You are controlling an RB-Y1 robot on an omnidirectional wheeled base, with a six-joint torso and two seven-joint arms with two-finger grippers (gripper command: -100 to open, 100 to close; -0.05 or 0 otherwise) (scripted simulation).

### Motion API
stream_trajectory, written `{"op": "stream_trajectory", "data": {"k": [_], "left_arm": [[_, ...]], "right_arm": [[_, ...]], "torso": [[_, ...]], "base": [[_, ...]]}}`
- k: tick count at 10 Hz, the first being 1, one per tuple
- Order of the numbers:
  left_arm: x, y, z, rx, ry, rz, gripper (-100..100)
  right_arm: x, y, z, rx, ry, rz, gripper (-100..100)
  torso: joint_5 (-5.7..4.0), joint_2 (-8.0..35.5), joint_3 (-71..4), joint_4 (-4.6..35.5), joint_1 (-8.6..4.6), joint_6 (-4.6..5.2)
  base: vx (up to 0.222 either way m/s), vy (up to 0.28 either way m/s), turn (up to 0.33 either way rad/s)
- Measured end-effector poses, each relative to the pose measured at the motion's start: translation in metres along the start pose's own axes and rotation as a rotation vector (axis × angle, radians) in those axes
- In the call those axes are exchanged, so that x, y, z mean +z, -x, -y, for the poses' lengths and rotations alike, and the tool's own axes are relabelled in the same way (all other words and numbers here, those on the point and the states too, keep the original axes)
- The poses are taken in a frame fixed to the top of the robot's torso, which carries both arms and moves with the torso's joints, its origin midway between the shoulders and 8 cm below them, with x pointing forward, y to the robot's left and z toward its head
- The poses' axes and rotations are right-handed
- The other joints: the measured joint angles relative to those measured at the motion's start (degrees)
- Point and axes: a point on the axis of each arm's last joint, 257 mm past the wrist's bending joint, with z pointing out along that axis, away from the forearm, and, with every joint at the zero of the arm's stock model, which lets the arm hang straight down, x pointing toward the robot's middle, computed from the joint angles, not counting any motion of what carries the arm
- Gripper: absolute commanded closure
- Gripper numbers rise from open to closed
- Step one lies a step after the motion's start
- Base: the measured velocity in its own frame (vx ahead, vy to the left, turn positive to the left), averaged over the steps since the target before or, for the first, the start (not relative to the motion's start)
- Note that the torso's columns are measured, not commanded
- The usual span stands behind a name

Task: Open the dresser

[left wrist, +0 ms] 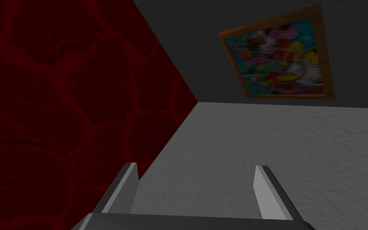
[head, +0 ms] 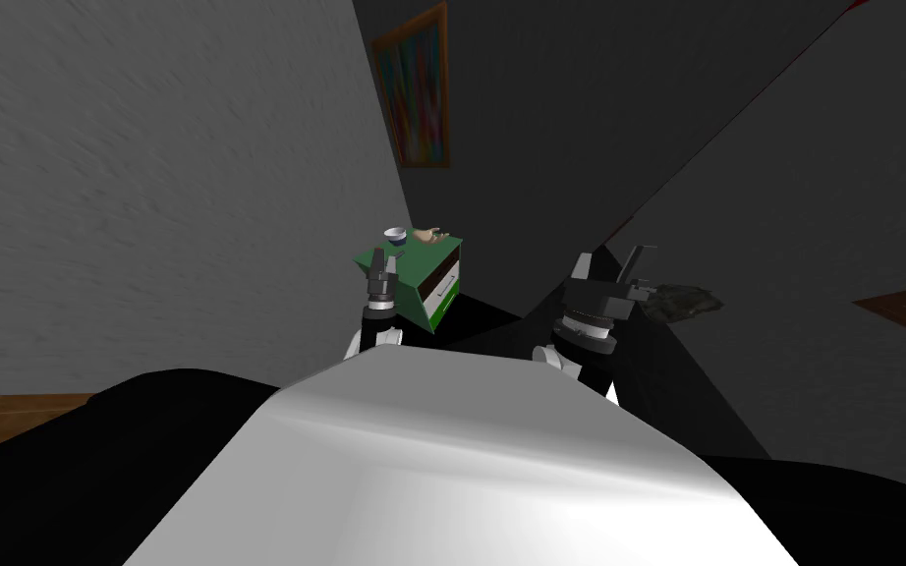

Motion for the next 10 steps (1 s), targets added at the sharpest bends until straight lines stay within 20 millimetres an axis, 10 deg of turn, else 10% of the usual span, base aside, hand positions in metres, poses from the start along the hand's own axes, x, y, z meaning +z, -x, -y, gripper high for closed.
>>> {"op": "stream_trajectory", "data": {"k": [9, 10], "left_arm": [[0.0001, 0.0, 0.0002, 0.0, 0.0, 0.0, 0], [0.0001, 0.0, 0.0002, 0.0, 0.0, 0.0, -100]], "right_arm": [[0.0001, 0.0, -0.0002, 0.0, 0.0, 0.0, 0], [0.0001, 0.0, -0.0002, 0.0, 0.0, 0.0, 0]], "torso": [[0.0, 35.4, -70.7, 35.4, 0.0, 0.0], [0.0, 39.6, -79.2, 39.6, 0.0, 0.0]], "base": [[0.0, 0.0, 0.0], [0.03, 0.003, -0.025]]}}
